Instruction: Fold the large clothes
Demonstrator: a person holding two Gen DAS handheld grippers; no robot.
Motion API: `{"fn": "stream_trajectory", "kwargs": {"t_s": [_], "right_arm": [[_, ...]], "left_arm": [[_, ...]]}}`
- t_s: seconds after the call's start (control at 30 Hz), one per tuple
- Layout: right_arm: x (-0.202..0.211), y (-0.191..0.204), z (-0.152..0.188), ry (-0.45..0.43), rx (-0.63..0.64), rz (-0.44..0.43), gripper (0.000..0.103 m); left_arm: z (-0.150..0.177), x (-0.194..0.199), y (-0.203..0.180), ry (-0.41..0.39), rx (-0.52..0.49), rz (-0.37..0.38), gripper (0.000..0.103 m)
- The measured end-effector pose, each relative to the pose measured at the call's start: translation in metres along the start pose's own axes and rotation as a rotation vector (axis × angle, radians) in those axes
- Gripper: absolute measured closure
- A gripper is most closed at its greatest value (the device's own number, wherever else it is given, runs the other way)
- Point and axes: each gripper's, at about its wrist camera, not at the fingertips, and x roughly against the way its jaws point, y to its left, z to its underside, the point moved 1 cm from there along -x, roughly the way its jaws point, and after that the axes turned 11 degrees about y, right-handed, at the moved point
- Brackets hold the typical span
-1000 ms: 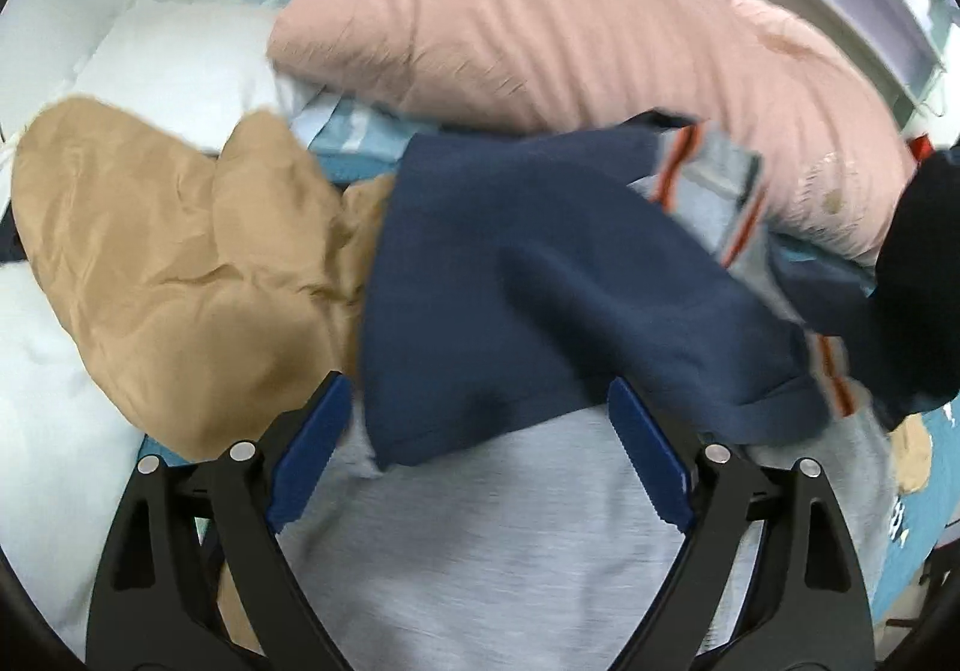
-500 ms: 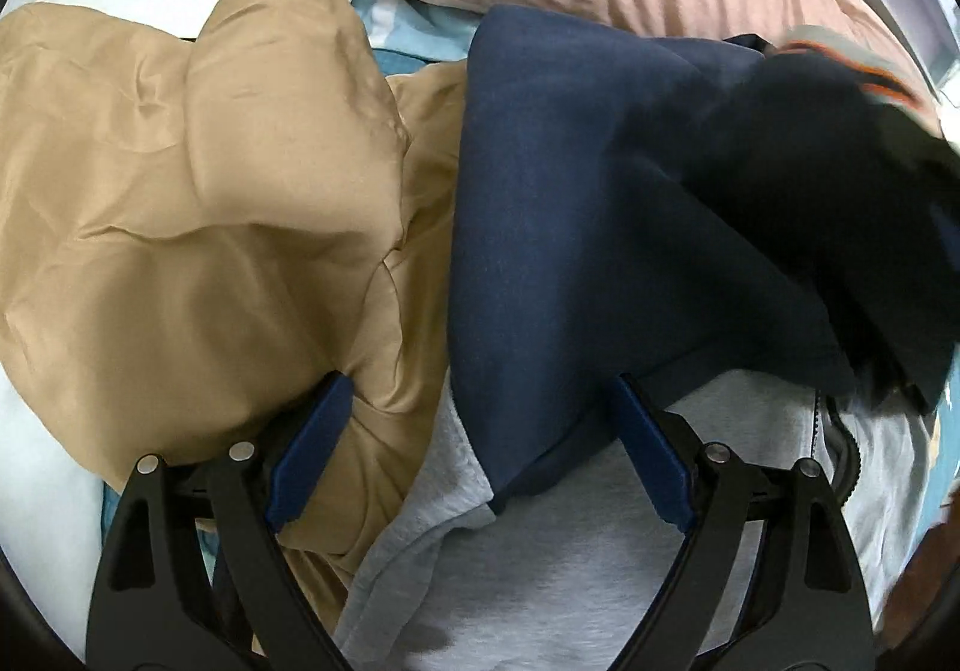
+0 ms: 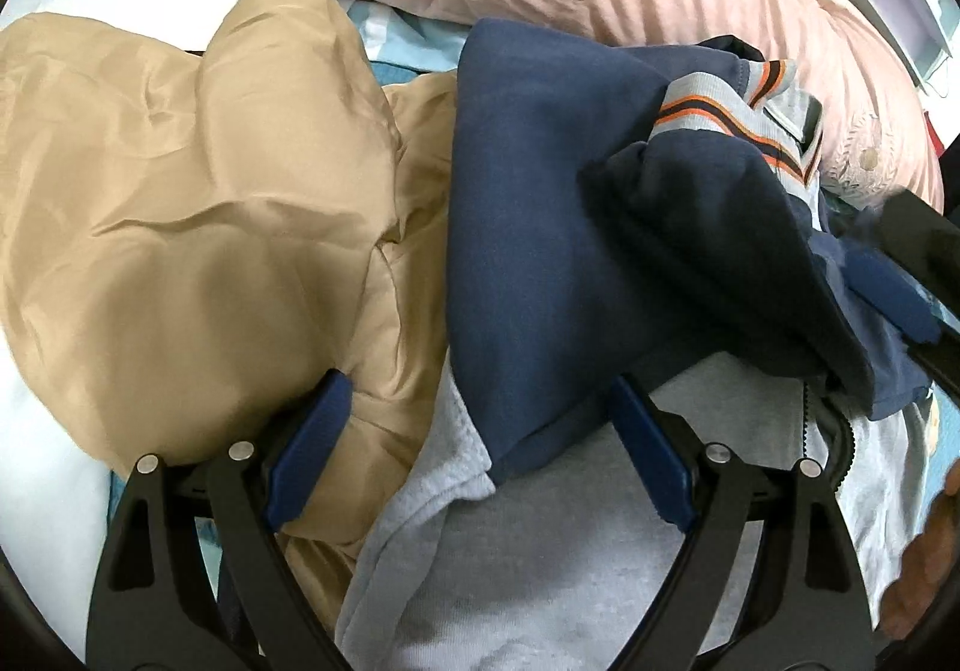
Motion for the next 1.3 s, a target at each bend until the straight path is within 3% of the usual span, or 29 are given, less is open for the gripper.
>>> {"fn": "stream_trajectory", "kwargs": {"t_s": [0.07, 0.17, 0.27, 0.33, 0.43, 0.5, 0.53, 0.6, 0.63, 0.77, 0.87, 0.93, 1.13, 1.23, 1.3], "right_arm": [[0.016, 0.000, 0.007, -0.001, 0.042, 0.042, 0.036], [0.050, -0.026, 0.015, -0.071, 0.013, 0.097, 0.036], [0.094, -0.080, 0.017, -0.166, -0.061, 0.270, 0.036], [0.110, -0.115, 0.012, -0.178, -0.110, 0.400, 0.036], [0.117, -0.162, 0.002, -0.147, -0.172, 0.479, 0.036], [0.113, -0.176, -0.003, -0.108, -0.157, 0.456, 0.037], [0.107, -0.182, -0.005, -0.082, -0.145, 0.432, 0.042], [0.099, -0.187, -0.006, -0.037, -0.121, 0.372, 0.072], [0.092, -0.189, -0.006, -0.002, -0.098, 0.367, 0.098], [0.088, -0.209, -0.001, 0.025, -0.106, 0.334, 0.099], [0.111, -0.240, 0.011, -0.075, -0.254, 0.279, 0.099], [0.113, -0.260, 0.022, -0.094, -0.352, 0.204, 0.099], [0.104, -0.264, 0.040, -0.123, -0.348, 0.200, 0.099], [0.102, -0.269, 0.043, -0.131, -0.339, 0.186, 0.098], [0.101, -0.273, 0.047, -0.136, -0.347, 0.163, 0.098]], "left_arm": [[0.000, 0.005, -0.002, 0.002, 0.002, -0.002, 0.015], [0.003, 0.024, -0.008, -0.028, 0.011, 0.002, 0.015], [-0.001, 0.036, -0.014, -0.063, 0.016, 0.005, 0.015], [-0.005, 0.040, -0.020, -0.072, 0.011, 0.007, 0.015], [-0.012, 0.039, -0.033, -0.078, 0.001, -0.007, 0.015], [-0.017, 0.038, -0.042, -0.076, -0.006, -0.007, 0.015], [-0.017, 0.038, -0.044, -0.079, -0.008, -0.006, 0.015], [-0.020, 0.037, -0.051, -0.082, -0.016, -0.002, 0.015], [-0.021, 0.037, -0.054, -0.082, -0.020, 0.001, 0.015], [-0.025, 0.041, -0.072, -0.096, -0.052, 0.007, 0.015], [-0.030, 0.046, -0.084, -0.121, -0.060, 0.028, 0.015], [-0.033, 0.048, -0.090, -0.132, -0.057, 0.039, 0.015], [-0.046, 0.035, -0.125, -0.122, -0.090, 0.044, 0.015], [-0.054, 0.024, -0.152, -0.134, -0.141, -0.012, 0.015], [-0.061, 0.014, -0.170, -0.150, -0.184, -0.095, 0.015]]}}
